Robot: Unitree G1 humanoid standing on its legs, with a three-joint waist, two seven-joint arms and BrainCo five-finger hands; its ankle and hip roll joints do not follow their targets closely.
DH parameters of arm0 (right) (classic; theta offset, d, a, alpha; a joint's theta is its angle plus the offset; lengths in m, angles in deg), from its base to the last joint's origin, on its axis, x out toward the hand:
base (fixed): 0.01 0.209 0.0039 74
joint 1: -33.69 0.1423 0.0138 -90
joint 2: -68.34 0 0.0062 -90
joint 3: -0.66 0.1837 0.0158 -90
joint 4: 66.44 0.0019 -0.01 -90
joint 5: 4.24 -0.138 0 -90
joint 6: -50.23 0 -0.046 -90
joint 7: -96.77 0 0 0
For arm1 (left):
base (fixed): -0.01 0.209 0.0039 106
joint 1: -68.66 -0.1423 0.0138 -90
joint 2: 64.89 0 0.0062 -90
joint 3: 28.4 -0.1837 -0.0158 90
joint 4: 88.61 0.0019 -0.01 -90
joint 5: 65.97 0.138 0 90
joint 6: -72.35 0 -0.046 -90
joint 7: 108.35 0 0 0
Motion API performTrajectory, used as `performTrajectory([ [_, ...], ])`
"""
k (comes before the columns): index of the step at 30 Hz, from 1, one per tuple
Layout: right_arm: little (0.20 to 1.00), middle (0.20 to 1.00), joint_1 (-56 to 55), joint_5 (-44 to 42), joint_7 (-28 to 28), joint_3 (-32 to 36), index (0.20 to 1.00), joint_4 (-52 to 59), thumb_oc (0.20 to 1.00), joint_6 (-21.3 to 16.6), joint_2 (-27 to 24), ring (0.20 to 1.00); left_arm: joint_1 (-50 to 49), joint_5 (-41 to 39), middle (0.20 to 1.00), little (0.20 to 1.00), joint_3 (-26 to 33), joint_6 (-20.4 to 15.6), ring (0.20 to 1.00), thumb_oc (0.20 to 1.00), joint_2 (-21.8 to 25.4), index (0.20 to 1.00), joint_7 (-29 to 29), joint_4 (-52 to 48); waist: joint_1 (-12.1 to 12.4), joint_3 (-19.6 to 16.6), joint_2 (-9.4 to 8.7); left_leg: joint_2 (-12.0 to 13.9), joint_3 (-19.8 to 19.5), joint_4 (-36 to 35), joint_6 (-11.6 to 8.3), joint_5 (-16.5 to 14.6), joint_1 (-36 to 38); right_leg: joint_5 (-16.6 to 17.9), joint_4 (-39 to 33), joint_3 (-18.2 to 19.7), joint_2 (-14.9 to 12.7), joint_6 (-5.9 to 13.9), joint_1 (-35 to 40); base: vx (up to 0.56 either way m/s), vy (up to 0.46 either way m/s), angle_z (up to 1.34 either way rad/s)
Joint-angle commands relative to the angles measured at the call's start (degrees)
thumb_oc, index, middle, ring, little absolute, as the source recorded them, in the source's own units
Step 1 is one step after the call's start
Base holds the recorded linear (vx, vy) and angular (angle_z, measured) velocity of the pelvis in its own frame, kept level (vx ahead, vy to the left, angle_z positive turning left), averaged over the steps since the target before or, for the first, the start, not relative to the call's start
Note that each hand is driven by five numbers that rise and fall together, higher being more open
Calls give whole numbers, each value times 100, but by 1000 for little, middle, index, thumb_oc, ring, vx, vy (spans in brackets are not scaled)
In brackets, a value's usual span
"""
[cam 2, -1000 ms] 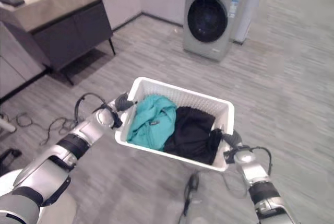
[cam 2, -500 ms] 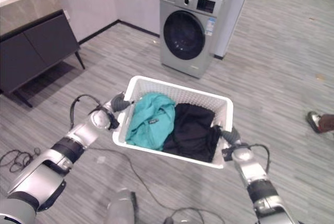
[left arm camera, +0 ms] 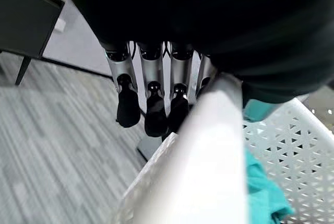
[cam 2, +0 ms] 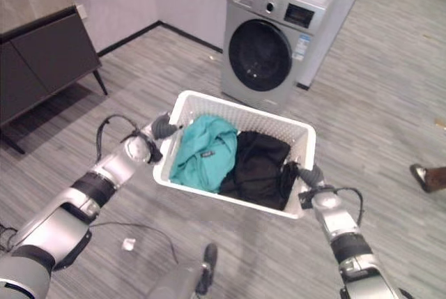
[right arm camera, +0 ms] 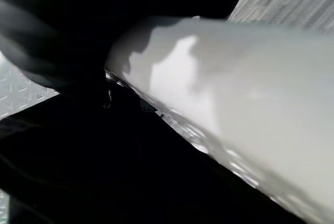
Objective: Grab the laundry basket,head to the washer,open it,put in the laundry and shut it.
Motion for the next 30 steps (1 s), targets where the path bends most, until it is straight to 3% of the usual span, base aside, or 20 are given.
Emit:
performTrajectory([
  [1, 200, 200, 547, -91, -21, 139, 200, 356, 200, -686, -404, 200, 468, -111, 200, 200, 217, -185, 200, 200, 130, 200, 444, -64, 138, -550, 214, 576, -151, -1473, -222, 518, 723, 2553, 789, -79, -536, 851, -822, 515, 429, -10],
  [2, 200, 200, 604, -69, -17, 160, 200, 374, 200, -679, -421, 200, 483, -146, 200, 200, 224, -162, 200, 200, 203, 200, 463, -84, 84, -527, 354, 628, -109, -1541, -136, 462, 940, 2763, 1371, -169, -632, 878, -1096, 237, 230, 3],
  [3, 200, 200, 612, -68, -17, 155, 200, 377, 200, -675, -425, 200, 482, -147, 200, 200, 234, -160, 200, 200, 206, 200, 463, -87, 97, -510, 343, 610, -85, -1542, -126, 460, 946, 2741, 1442, -137, -659, 887, -1133, 227, 205, -3],
  [5, 200, 200, 727, -39, -49, 186, 200, 340, 200, -626, -420, 200, 631, -194, 200, 200, 192, -102, 200, 200, 273, 200, 503, -59, -32, -435, 567, 643, 51, -1718, -9, 328, 1486, 2762, 2154, -566, -1146, 878, -1643, 401, 247, -9],
  [7, 200, 200, 752, -56, -50, 216, 200, 333, 200, -625, -454, 200, 672, -203, 200, 200, 198, -93, 200, 200, 276, 200, 510, -80, -92, -397, 582, 591, 11, -1820, 0, 310, 1625, 2554, 2008, -661, -1161, 837, -1837, 336, 100, -12],
  [9, 200, 200, 707, -72, -18, 293, 200, 365, 200, -629, -535, 200, 600, -203, 200, 200, 236, -116, 200, 200, 338, 200, 461, -180, -200, -369, 571, 514, -108, -1939, -71, 137, 1940, 2196, 865, -748, -1027, 813, -2109, 365, -20, 24],
  [10, 200, 200, 706, -72, -17, 294, 200, 367, 200, -628, -536, 200, 598, -202, 200, 200, 238, -114, 200, 200, 339, 200, 459, -184, -211, -375, 586, 535, -119, -1953, -78, 159, 1936, 2222, 817, -776, -1004, 796, -2090, 368, -115, 52],
  [11, 200, 200, 631, -64, 6, 327, 200, 400, 200, -638, -573, 200, 495, -197, 200, 200, 291, -149, 200, 200, 387, 200, 430, -246, -255, -374, 562, 515, -207, -1994, -200, 18, 2089, 2081, -429, -684, -963, 769, -2165, 224, -92, 51],
  [12, 200, 200, 628, -63, 6, 328, 200, 404, 200, -636, -573, 200, 491, -196, 200, 200, 294, -147, 200, 200, 388, 200, 429, -251, -260, -382, 573, 530, -212, -2003, -205, 41, 2078, 2124, -493, -702, -941, 756, -2147, 487, -206, 86],
  [13, 200, 200, 471, -32, 39, 395, 200, 501, 200, -631, -596, 200, 428, -128, 200, 200, 379, -161, 200, 200, 356, 200, 424, -278, -341, -362, 561, 549, -357, -2031, -317, -147, 2239, 2205, -1726, -344, -879, 819, -2233, 377, -171, 105],
  [14, 200, 200, 395, -18, 46, 442, 200, 573, 200, -632, -602, 200, 403, -85, 200, 200, 420, -174, 200, 200, 350, 200, 432, -280, -398, -355, 544, 538, -440, -2052, -340, -192, 2306, 2404, -2138, -125, -927, 889, -2356, 392, -166, 63],
  [16, 200, 200, 250, 9, 78, 519, 200, 676, 200, -629, -579, 200, 360, 27, 200, 200, 486, -198, 200, 200, 296, 200, 445, -229, -473, -350, 580, 601, -496, -2073, -397, -383, 2526, 2660, -2695, 95, -1005, 1025, -2563, 429, -158, 2],
  [20, 200, 200, 92, 17, 161, 561, 200, 713, 200, -614, -573, 200, 337, 131, 200, 200, 467, -205, 200, 200, 260, 200, 436, -170, -543, -486, 530, 714, -504, -2065, -554, -580, 2856, 2800, -2910, -110, -1032, 1070, -2352, 432, -195, 22],
  [21, 200, 200, 40, 2, 203, 591, 200, 707, 200, -601, -583, 200, 328, 128, 200, 200, 450, -228, 200, 200, 245, 200, 435, -145, -580, -572, 484, 807, -564, -1919, -655, -522, 2940, 2873, -2788, -124, -991, 1055, -2274, 507, -299, 64],
  [22, 200, 200, 25, -44, 199, 587, 200, 650, 200, -601, -659, 200, 297, 63, 200, 200, 426, -264, 200, 200, 218, 200, 427, -134, -672, -652, 477, 1064, -582, -1477, -821, -168, 2945, 2855, -2549, -64, -817, 953, -2193, 506, -306, 81],
  [23, 200, 200, 29, -48, 199, 581, 200, 642, 200, -606, -662, 200, 295, 61, 200, 200, 428, -267, 200, 200, 217, 200, 428, -131, -685, -655, 492, 1086, -597, -1451, -835, -183, 2931, 2842, -2537, -82, -801, 943, -2192, 469, -348, 71],
  [25, 200, 200, 118, -170, 156, 493, 200, 457, 200, -630, -742, 200, 272, 5, 200, 200, 378, -253, 200, 200, 276, 200, 416, -112, -692, -668, 401, 1455, -484, -134, -959, 607, 2502, 2620, -2461, -134, -550, 693, -1918, 345, -441, 3],
  [26, 200, 200, 192, -258, 77, 458, 200, 479, 200, -620, -845, 200, 377, -93, 200, 200, 360, -173, 200, 200, 361, 200, 430, -214, -622, -567, 272, 1643, -658, 1318, -768, 1033, 1785, 2411, -2480, -140, -293, 338, -1647, 327, -583, -34],
  [27, 200, 200, 226, -289, 50, 440, 200, 491, 200, -644, -856, 200, 404, -136, 200, 200, 397, -156, 200, 200, 400, 200, 429, -241, -533, -474, 214, 1683, -766, 1947, -698, 1216, 1481, 2310, -2503, -86, -138, 178, -1504, 200, -444, -30],
  [30, 200, 200, 310, -327, -30, 401, 200, 450, 200, -665, -866, 200, 478, -254, 200, 200, 404, -167, 200, 200, 433, 200, 465, -279, -433, -334, 173, 1799, -836, 2633, -587, 1229, 986, 2181, -2549, -81, 58, 1, -1318, 155, -274, -24],
])
